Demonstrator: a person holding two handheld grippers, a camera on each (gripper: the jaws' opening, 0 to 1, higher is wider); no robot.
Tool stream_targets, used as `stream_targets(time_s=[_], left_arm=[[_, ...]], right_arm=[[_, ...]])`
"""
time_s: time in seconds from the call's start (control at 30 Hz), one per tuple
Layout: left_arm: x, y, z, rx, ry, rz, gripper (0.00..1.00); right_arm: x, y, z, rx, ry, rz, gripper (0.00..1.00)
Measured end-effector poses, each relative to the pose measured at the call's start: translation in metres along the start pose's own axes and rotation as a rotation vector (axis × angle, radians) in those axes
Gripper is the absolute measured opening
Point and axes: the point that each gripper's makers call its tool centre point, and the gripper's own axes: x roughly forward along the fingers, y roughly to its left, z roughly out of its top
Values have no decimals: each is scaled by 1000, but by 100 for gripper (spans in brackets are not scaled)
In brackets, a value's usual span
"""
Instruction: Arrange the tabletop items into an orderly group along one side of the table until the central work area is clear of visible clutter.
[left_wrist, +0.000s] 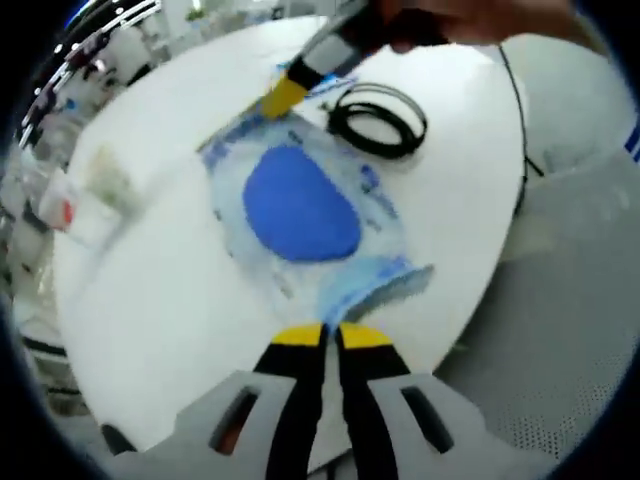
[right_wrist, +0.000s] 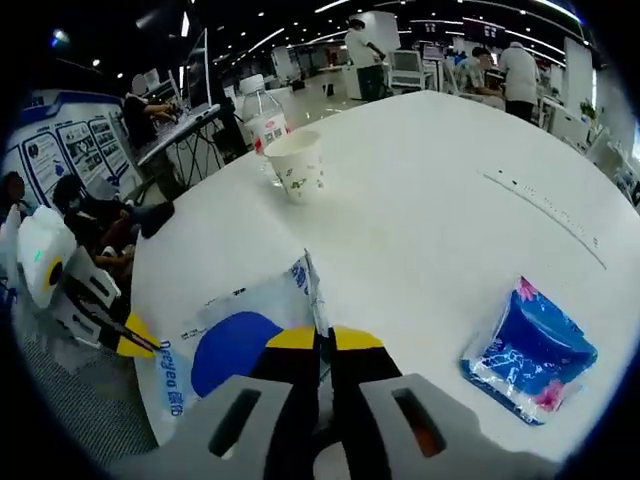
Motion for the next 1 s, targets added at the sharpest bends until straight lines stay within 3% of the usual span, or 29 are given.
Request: stream_targets(time_s=[0.17,0.3,0.5,0.53,0.77,0.8,0.93,0.97,1.0], left_arm=[[3,34,12,-99,-23,56,2],[10,59,26,-175,-39,96,3],[16,70,45,-200,-70,106,3],[18,70,48,-199,-71,106,3],[17,77,60,-237,-118,109,9],[14,79,66,-282,-164,113,12],[4,93,63,-417,-203,116,22],[2,88,59,-479,-205,73,22],[2,87,58,-489,-207,67,22]], right_arm=[[-27,3,-12,70,-45,-38,1],[-40,14,-34,137,-52,-73,1],[-47,29,-62,229,-46,-100,1],[-48,31,-65,284,-59,-114,1],[-46,30,-83,349,-45,-173,1],[-47,29,-84,356,-47,-178,1],[-51,27,-86,386,-56,-190,2],[-51,27,-89,399,-51,-185,2],[-51,28,-90,401,-49,-182,2]])
